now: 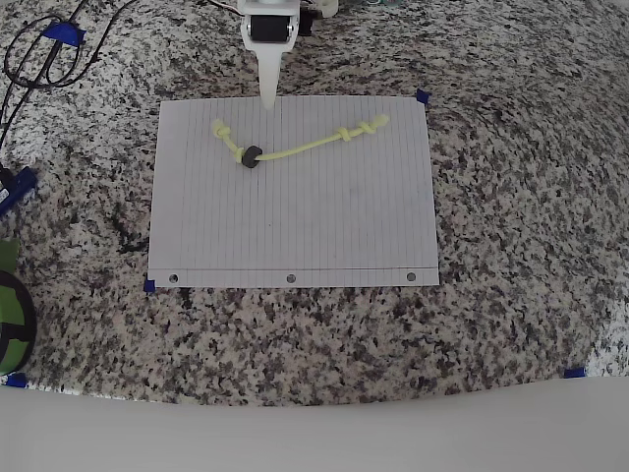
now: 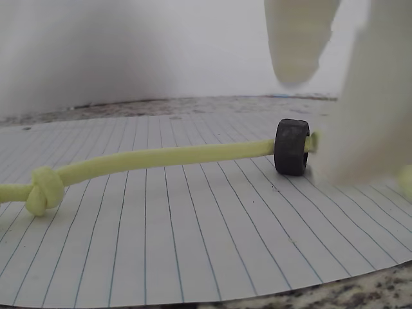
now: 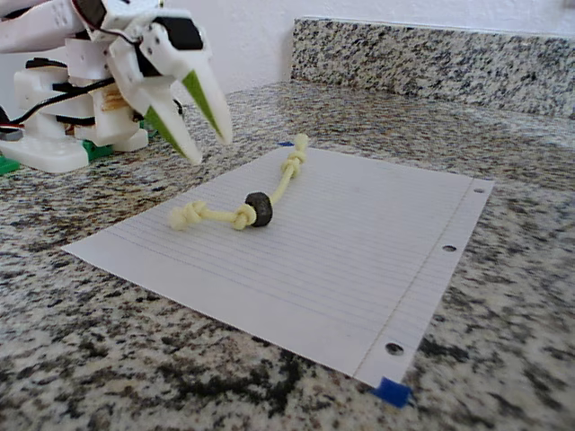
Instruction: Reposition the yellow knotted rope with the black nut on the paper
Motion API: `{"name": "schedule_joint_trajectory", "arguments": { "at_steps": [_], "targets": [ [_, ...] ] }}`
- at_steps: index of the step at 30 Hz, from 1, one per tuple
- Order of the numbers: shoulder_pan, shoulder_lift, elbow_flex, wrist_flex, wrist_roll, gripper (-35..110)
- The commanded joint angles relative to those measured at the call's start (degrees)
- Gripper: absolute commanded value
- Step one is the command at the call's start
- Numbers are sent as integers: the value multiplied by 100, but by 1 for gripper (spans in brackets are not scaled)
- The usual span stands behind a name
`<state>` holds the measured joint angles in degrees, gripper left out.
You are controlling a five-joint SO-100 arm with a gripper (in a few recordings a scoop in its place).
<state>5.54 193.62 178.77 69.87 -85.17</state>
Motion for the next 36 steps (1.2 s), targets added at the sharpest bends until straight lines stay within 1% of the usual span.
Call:
{"name": "schedule_joint_trajectory", "arguments": {
  "at_steps": [1,36],
  "targets": [
    [-18,158,62,18,-44,48],
    [-62,167,167,-9,-44,48]
  ]
}}
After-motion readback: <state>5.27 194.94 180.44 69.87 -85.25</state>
